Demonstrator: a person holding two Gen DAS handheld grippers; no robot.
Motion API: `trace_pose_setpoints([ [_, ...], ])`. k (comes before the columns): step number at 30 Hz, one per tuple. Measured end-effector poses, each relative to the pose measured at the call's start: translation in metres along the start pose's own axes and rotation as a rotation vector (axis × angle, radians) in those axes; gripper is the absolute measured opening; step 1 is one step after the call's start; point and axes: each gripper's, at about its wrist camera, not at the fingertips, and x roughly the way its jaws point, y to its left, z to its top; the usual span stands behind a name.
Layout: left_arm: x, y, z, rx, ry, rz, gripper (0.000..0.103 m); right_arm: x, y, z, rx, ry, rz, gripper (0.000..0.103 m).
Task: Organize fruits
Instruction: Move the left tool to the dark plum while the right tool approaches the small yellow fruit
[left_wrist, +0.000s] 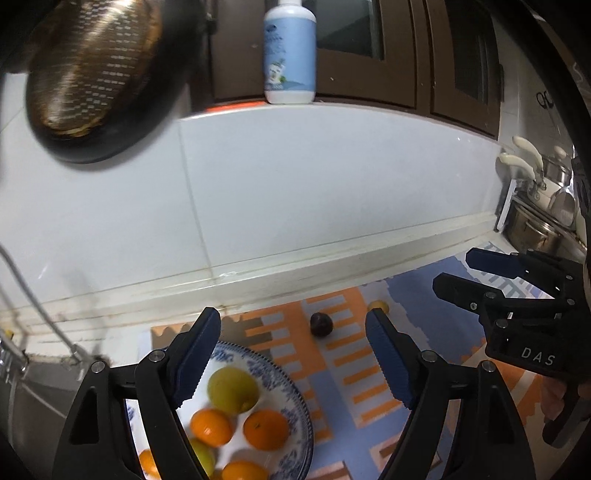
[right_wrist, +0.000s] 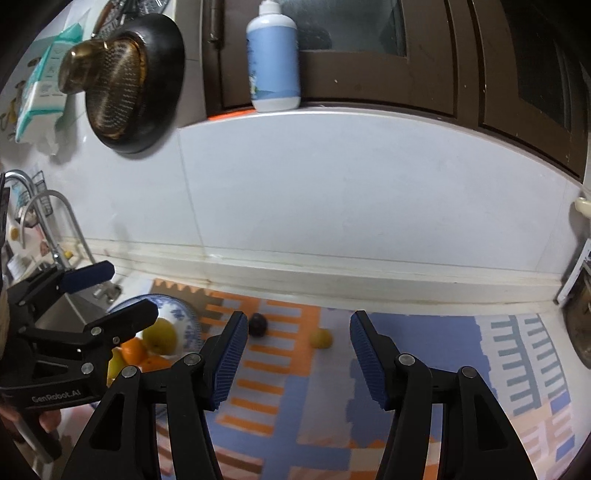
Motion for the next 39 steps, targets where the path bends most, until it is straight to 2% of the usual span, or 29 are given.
trace_pose_setpoints([
  [8, 0.048, -0.009, 0.007, 0.105, 0.087, -0.055, 0.08, 0.041, -0.013, -0.004, -0.036, 0.091, 0.002, 0.058],
  [16, 0.092, -0.014, 0.008, 0.152, 0.192, -0.083, 0.078, 0.081, -0.02, -0.017, -0.062, 0.181, 0.012, 0.058],
  [20, 0.116, -0.014, 0.005, 0.128, 0.275, -0.11, 0.072, 0.099, -0.026, -0.022, -0.037, 0.22, 0.039, 0.058],
  [31, 0.157, -0.012, 0.0, 0.042, 0.402, -0.127, 0.058, 0.131, -0.03, -0.028, -0.031, 0.285, 0.06, 0.046],
  [35, 0.165, -0.01, -0.002, 0.013, 0.437, -0.137, 0.048, 0.138, -0.03, -0.028, -0.029, 0.297, 0.069, 0.046],
  [39, 0.171, -0.012, -0.005, 0.001, 0.46, -0.146, 0.037, 0.146, -0.031, -0.028, -0.023, 0.311, 0.074, 0.04],
])
